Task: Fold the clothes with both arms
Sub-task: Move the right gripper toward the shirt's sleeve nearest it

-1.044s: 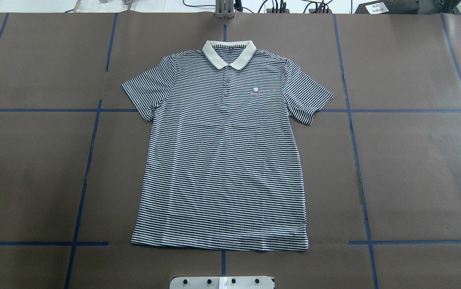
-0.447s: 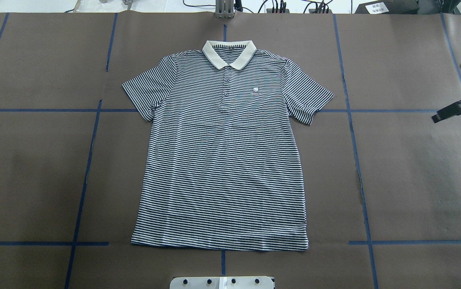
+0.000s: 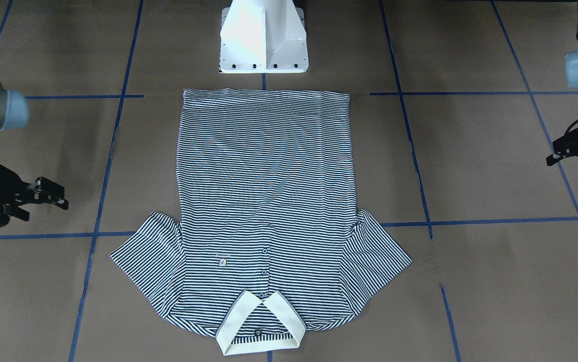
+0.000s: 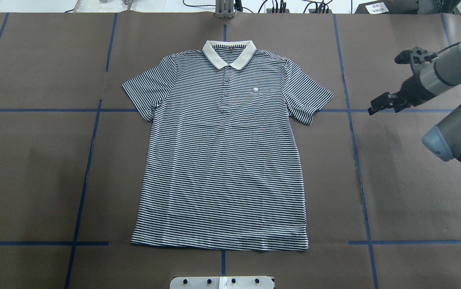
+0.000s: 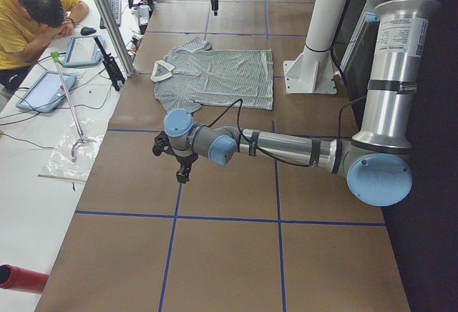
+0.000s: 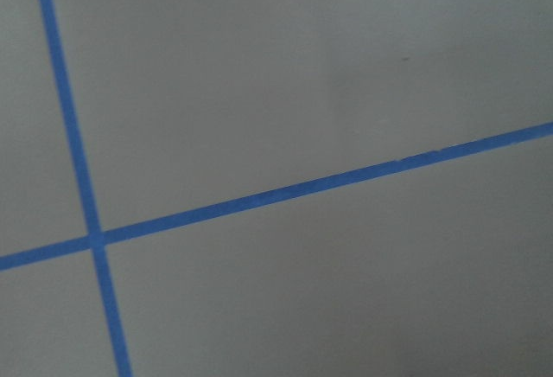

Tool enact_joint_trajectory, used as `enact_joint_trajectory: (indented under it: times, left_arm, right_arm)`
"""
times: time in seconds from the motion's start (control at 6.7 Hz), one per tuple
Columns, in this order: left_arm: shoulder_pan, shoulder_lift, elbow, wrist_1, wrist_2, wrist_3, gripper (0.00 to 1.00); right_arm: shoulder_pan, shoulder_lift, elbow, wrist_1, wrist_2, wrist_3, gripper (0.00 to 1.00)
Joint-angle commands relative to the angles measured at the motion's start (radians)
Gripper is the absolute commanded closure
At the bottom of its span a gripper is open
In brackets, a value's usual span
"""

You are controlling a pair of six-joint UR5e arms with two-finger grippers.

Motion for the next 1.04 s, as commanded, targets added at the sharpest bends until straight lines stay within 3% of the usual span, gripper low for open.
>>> enact_joint_trajectory:
  times: [0.0, 0.15, 0.45, 0.75, 0.89]
  left_arm:
    - [0.033, 0.000, 0.000, -0.040, 0.006, -0.063, 0.00]
    - [0.037, 0.003, 0.000, -0.063, 0.007, -0.066, 0.00]
    - [0.038, 0.003, 0.000, -0.066, 0.009, -0.064, 0.00]
    - [0.038, 0.003, -0.002, -0.067, 0.007, -0.066, 0.00]
    - [0.038, 0.003, -0.003, -0.068, 0.007, -0.069, 0.00]
  right_arm:
    - [-0.097, 0.131, -0.071, 0.066, -0.192, 0.345, 0.15]
    - [-0.117, 0.150, -0.086, 0.071, -0.225, 0.447, 0.19]
    - [-0.123, 0.162, -0.114, 0.071, -0.282, 0.452, 0.19]
    - [-0.126, 0.200, -0.172, 0.071, -0.290, 0.452, 0.23]
    - [-0.128, 0.202, -0.183, 0.071, -0.290, 0.451, 0.30]
